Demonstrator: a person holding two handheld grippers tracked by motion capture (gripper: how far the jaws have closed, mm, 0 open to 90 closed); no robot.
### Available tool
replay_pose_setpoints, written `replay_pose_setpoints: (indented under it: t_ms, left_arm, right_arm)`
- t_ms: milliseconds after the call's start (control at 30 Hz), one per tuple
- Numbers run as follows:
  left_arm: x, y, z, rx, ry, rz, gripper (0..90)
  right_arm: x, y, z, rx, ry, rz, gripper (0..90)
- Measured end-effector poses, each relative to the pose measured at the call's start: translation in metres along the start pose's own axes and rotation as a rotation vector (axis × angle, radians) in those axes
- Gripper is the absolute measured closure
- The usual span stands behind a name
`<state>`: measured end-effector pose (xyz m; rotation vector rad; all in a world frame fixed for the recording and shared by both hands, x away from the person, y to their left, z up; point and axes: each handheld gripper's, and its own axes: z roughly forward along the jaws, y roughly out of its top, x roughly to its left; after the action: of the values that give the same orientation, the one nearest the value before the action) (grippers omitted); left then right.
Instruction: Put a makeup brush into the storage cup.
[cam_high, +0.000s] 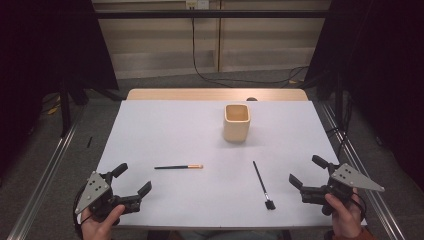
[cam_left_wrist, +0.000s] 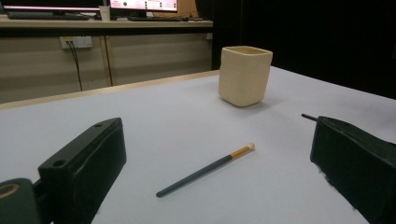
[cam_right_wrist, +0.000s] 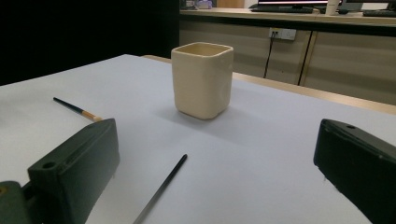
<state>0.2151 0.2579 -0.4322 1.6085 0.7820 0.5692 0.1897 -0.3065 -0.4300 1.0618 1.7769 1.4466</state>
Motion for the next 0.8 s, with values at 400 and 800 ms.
replay_pose_setpoints:
  t_ms: [400,800]
  left_arm:
    - [-0.005,0.01,0.009,0.017,-0.028,0.014,3.8]
    - [-0.005,0.021,0.023,0.049,-0.075,0.019,3.6]
  right_arm:
    - [0.001,0.0,0.001,-0.006,0.014,0.002,0.0]
    - [0.001,0.0,0.002,-0.001,0.018,0.005,0.0]
